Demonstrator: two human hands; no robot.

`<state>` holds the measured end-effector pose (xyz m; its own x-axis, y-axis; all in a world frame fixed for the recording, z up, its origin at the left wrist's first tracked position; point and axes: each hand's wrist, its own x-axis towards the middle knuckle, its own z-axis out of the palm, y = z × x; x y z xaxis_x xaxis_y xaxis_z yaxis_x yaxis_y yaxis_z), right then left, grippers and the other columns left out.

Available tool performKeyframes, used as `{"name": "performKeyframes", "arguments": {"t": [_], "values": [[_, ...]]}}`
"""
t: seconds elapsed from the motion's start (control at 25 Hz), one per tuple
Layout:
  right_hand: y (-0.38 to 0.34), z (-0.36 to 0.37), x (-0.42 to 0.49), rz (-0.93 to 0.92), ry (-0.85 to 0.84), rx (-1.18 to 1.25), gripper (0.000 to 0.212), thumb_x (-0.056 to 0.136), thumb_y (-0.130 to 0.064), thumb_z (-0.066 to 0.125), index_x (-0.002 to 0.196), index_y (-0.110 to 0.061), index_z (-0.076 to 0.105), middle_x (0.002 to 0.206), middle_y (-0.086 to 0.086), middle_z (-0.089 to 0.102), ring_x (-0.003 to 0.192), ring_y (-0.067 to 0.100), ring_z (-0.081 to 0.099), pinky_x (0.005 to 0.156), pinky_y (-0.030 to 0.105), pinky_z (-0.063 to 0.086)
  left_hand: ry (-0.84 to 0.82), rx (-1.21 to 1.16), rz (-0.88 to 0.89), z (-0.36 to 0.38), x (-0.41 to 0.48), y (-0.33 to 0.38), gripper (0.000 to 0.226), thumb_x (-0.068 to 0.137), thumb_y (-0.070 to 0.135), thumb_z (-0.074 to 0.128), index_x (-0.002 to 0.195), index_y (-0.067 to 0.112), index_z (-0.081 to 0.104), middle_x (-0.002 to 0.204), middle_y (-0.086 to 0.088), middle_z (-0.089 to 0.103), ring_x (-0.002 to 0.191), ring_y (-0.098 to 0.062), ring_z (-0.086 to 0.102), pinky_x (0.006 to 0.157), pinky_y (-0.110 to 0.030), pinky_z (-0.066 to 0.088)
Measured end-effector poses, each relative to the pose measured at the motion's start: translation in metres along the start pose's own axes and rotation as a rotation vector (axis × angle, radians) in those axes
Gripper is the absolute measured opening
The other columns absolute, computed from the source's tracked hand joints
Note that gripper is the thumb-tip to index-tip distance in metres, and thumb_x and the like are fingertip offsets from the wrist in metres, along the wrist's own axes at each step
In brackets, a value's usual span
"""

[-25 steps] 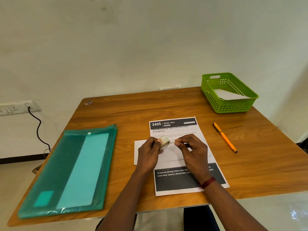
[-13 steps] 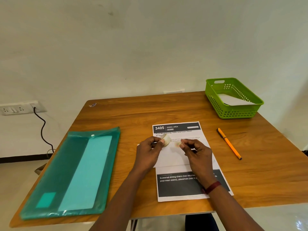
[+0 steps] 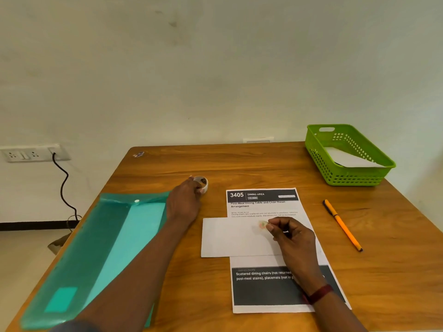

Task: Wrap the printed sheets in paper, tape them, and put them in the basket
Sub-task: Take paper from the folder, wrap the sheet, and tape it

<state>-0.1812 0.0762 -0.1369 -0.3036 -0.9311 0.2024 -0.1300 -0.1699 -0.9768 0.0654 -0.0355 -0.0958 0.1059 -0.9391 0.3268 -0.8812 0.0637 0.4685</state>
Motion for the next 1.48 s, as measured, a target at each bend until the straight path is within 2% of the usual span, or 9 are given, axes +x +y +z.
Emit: {"name": "performKeyframes", "arguments": {"t": [0.16,0.48,0.6,0.76,0.84,1.0,1.16,1.4,1.48], "values": [[0.001,0.001,-0.001,-0.024,-0.018,-0.026,0.006,0.084,-0.015,0.073,0.088,-0.02,0.072,0.088,-0.007,0.073,0.083,0.012,0.066,0.076,0.033,0.054,-0.047,0.094,-0.037,0.004,0.01,-0.008,0.039,0.096,0.014,0.059,0.134,0.018,0.058,0.13,-0.007,0.064,0.112,-0.025,0.063,0.089,-0.036,0.053],[0.0,0.0,0.0,-0.071,-0.007,-0.024,0.009,0.085,-0.01,0.072,0.087,-0.019,0.071,0.087,-0.008,0.071,0.083,0.015,0.066,0.068,0.03,0.056,-0.097,-0.034,-0.125,0.007,0.002,-0.008,0.046,0.094,0.008,0.059,0.136,0.025,0.05,0.133,-0.006,0.061,0.113,-0.026,0.061,0.089,-0.038,0.054],[0.0,0.001,-0.001,-0.054,0.0,-0.001,0.011,0.086,-0.009,0.071,0.088,-0.02,0.071,0.087,-0.01,0.071,0.082,0.014,0.066,0.065,0.026,0.056,-0.049,-0.13,-0.049,0.003,-0.024,0.007,0.041,0.095,0.018,0.06,0.135,0.022,0.052,0.134,-0.005,0.06,0.117,-0.028,0.059,0.092,-0.038,0.05],[-0.002,0.003,0.0,-0.036,0.018,0.009,0.012,0.087,-0.008,0.07,0.089,-0.02,0.071,0.087,-0.009,0.071,0.081,0.012,0.066,0.063,0.025,0.056,-0.004,-0.144,0.105,0.005,-0.061,0.03,0.031,0.094,0.019,0.061,0.124,0.023,0.057,0.122,-0.001,0.066,0.087,-0.017,0.065,0.07,-0.023,0.046],[-0.002,0.003,0.001,-0.031,0.026,0.022,0.013,0.088,-0.007,0.069,0.09,-0.02,0.071,0.088,-0.007,0.072,0.081,0.013,0.066,0.062,0.024,0.055,-0.033,-0.175,0.183,0.009,-0.076,0.042,0.027,0.091,0.018,0.061,0.118,0.023,0.059,0.119,0.002,0.066,0.085,-0.014,0.065,0.066,-0.022,0.046],[-0.009,0.004,0.005,-0.003,0.019,0.088,0.01,0.089,-0.007,0.067,0.093,-0.015,0.071,0.09,-0.003,0.073,0.082,0.015,0.068,0.059,0.023,0.056,-0.117,-0.174,0.298,0.013,-0.101,0.069,0.026,0.093,0.02,0.058,0.119,0.02,0.06,0.125,0.001,0.062,0.113,-0.015,0.058,0.087,-0.02,0.043],[-0.03,-0.005,0.018,0.011,-0.024,0.151,0.007,0.09,-0.006,0.066,0.092,-0.01,0.071,0.088,0.007,0.073,0.074,0.013,0.067,0.058,0.025,0.055,-0.195,-0.131,0.322,0.02,-0.112,0.091,0.033,0.098,0.028,0.054,0.13,0.023,0.056,0.138,0.004,0.055,0.125,-0.013,0.05,0.101,-0.024,0.041],[-0.033,-0.08,0.06,0.031,-0.212,-0.344,0.005,0.09,-0.012,0.068,0.088,-0.013,0.072,0.083,0.005,0.072,0.076,0.013,0.065,0.065,0.03,0.056,-0.289,-0.135,0.442,0.038,-0.116,0.126,0.036,0.101,0.032,0.05,0.134,0.02,0.056,0.141,0.003,0.052,0.129,-0.014,0.046,0.105,-0.026,0.038],[-0.03,-0.096,0.074,0.04,-0.299,-0.478,0.005,0.089,-0.011,0.069,0.086,-0.013,0.073,0.085,0.002,0.072,0.08,0.014,0.065,0.066,0.021,0.053,-0.317,-0.146,0.457,0.046,-0.116,0.136,0.039,0.101,0.033,0.049,0.138,0.02,0.051,0.145,0.002,0.049,0.131,-0.015,0.046,0.107,-0.027,0.038]]}}
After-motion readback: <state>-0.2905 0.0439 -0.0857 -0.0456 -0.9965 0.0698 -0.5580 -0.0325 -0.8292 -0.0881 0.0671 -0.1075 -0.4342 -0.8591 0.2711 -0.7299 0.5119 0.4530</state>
